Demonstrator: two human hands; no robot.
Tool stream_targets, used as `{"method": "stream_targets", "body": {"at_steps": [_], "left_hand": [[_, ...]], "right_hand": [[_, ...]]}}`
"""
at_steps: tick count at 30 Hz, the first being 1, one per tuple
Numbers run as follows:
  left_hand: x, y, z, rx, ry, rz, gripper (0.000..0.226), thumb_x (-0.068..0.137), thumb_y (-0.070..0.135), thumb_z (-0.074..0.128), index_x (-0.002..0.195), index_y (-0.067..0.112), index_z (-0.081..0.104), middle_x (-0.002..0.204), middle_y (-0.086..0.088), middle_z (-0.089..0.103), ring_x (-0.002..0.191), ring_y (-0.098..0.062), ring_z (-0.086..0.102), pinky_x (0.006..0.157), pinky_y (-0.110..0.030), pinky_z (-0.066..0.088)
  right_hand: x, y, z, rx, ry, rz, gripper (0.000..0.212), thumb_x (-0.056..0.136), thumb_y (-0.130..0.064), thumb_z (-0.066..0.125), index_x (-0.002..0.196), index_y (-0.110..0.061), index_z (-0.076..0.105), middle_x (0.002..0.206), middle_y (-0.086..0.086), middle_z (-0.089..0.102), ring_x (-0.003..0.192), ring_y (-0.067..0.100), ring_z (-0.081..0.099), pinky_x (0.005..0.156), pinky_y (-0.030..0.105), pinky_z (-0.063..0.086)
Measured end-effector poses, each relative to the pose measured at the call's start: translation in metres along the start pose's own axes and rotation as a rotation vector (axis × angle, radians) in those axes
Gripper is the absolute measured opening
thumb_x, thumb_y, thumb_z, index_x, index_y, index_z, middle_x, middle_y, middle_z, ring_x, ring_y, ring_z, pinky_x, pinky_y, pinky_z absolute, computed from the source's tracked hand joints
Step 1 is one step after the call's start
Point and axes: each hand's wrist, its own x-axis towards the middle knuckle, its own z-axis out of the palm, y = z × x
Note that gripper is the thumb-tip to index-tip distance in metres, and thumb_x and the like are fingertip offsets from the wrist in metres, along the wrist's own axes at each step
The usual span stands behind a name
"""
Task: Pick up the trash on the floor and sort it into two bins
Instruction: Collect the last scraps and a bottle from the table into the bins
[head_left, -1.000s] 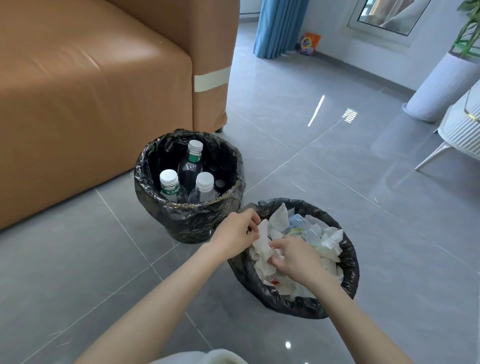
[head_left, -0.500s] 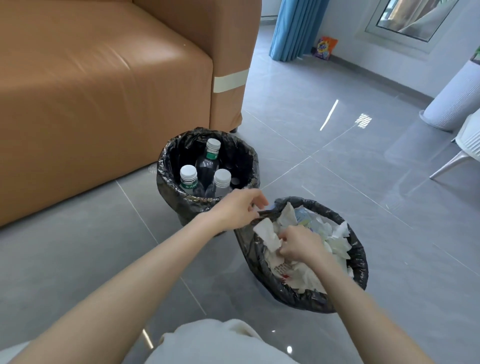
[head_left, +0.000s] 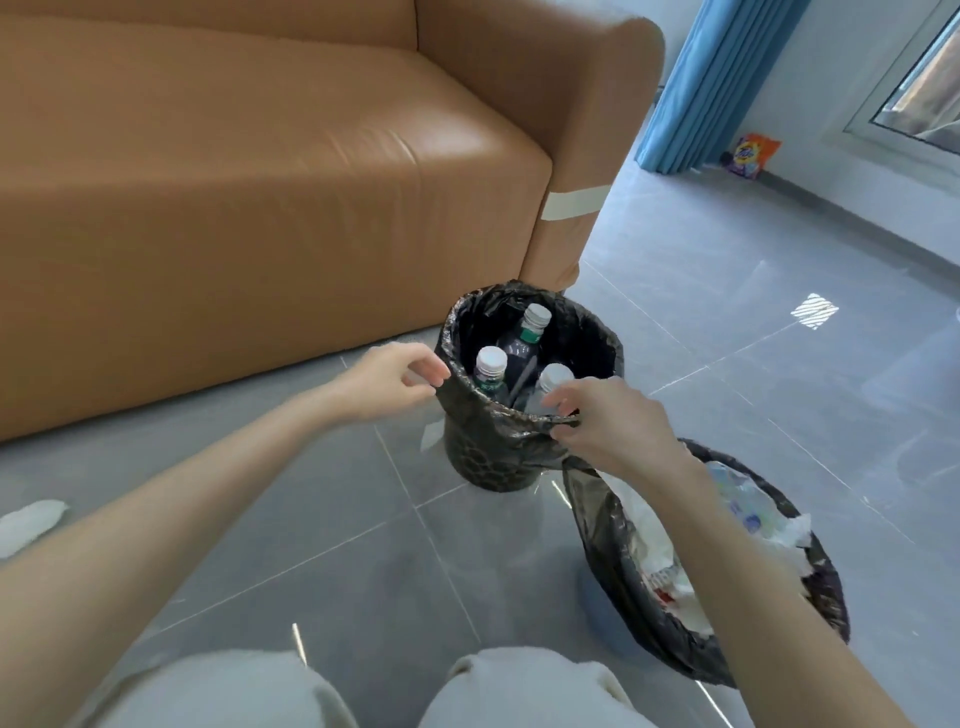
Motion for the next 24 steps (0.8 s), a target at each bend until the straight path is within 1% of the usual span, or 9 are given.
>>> {"method": "stream_targets", "body": {"at_steps": [3, 5, 7, 9, 12, 14, 16, 19, 24], "left_hand": [[-0.027, -0.038, -0.018, -0.024, 0.071, -0.103, 0.021, 0.089, 0.009, 0.055, 0.105, 0.019, 0.063, 0.104, 0.006, 0.066, 0.089, -0.014, 0.062, 0.063, -0.006, 0.041], [-0.050, -0.077, -0.029, -0.055, 0.127, -0.181, 0.019, 0.090, 0.011, 0.055, 0.104, 0.020, 0.064, 0.106, 0.003, 0.067, 0.088, -0.016, 0.063, 0.071, -0.015, 0.046], [-0.079, -0.119, -0.040, -0.071, 0.186, -0.280, 0.019, 0.091, 0.011, 0.055, 0.107, 0.016, 0.064, 0.109, -0.003, 0.067, 0.086, -0.015, 0.061, 0.081, -0.023, 0.046], [-0.113, -0.161, -0.048, -0.089, 0.239, -0.411, 0.020, 0.092, 0.011, 0.054, 0.110, 0.010, 0.064, 0.109, -0.006, 0.066, 0.086, -0.013, 0.057, 0.078, -0.019, 0.042], [-0.169, -0.220, -0.054, -0.098, 0.339, -0.568, 0.017, 0.090, 0.009, 0.055, 0.106, 0.008, 0.064, 0.107, -0.007, 0.065, 0.086, -0.012, 0.055, 0.069, -0.015, 0.037], [-0.201, -0.258, -0.057, -0.091, 0.402, -0.635, 0.017, 0.089, 0.006, 0.056, 0.104, 0.009, 0.063, 0.110, -0.008, 0.064, 0.088, -0.012, 0.055, 0.071, -0.014, 0.036], [-0.231, -0.292, -0.060, -0.107, 0.428, -0.729, 0.028, 0.089, 0.008, 0.056, 0.117, 0.008, 0.057, 0.118, -0.009, 0.060, 0.096, -0.017, 0.056, 0.077, -0.019, 0.037], [-0.262, -0.330, -0.065, -0.125, 0.472, -0.847, 0.048, 0.091, 0.017, 0.056, 0.137, 0.014, 0.040, 0.132, -0.013, 0.050, 0.116, -0.027, 0.052, 0.093, -0.027, 0.039], [-0.299, -0.394, -0.072, -0.063, 0.598, -1.002, 0.065, 0.092, 0.027, 0.054, 0.148, 0.020, 0.022, 0.149, -0.015, 0.031, 0.139, -0.029, 0.027, 0.111, -0.036, 0.025]], "right_hand": [[0.016, -0.044, 0.015, 0.001, -0.005, -0.122, 0.032, 0.091, -0.027, 0.057, 0.123, -0.035, 0.058, 0.113, -0.010, 0.064, 0.109, 0.017, 0.055, 0.074, 0.031, 0.046], [0.028, -0.079, 0.027, 0.008, -0.052, -0.215, 0.032, 0.093, -0.028, 0.055, 0.123, -0.035, 0.057, 0.114, -0.012, 0.063, 0.106, 0.017, 0.057, 0.074, 0.031, 0.046], [0.039, -0.117, 0.042, 0.006, -0.093, -0.284, 0.031, 0.092, -0.029, 0.054, 0.122, -0.037, 0.057, 0.113, -0.013, 0.062, 0.106, 0.017, 0.058, 0.073, 0.028, 0.041], [0.046, -0.154, 0.060, -0.023, -0.118, -0.348, 0.031, 0.091, -0.032, 0.054, 0.121, -0.039, 0.056, 0.114, -0.015, 0.062, 0.105, 0.017, 0.058, 0.073, 0.027, 0.039], [0.052, -0.210, 0.090, -0.062, -0.173, -0.443, 0.033, 0.093, -0.035, 0.053, 0.126, -0.039, 0.052, 0.121, -0.014, 0.059, 0.109, 0.018, 0.057, 0.082, 0.031, 0.043], [0.056, -0.245, 0.108, -0.066, -0.210, -0.493, 0.035, 0.094, -0.034, 0.052, 0.128, -0.038, 0.050, 0.125, -0.013, 0.058, 0.114, 0.018, 0.055, 0.086, 0.033, 0.044], [0.063, -0.279, 0.131, -0.048, -0.263, -0.553, 0.036, 0.093, -0.032, 0.052, 0.129, -0.036, 0.051, 0.127, -0.010, 0.057, 0.116, 0.018, 0.054, 0.088, 0.035, 0.046], [0.076, -0.326, 0.169, 0.009, -0.368, -0.627, 0.039, 0.092, -0.026, 0.054, 0.131, -0.030, 0.052, 0.130, -0.004, 0.056, 0.117, 0.019, 0.053, 0.093, 0.034, 0.046], [0.089, -0.401, 0.240, 0.049, -0.471, -0.675, 0.047, 0.089, -0.020, 0.054, 0.136, -0.028, 0.046, 0.137, 0.006, 0.047, 0.127, 0.023, 0.044, 0.103, 0.033, 0.039]]}}
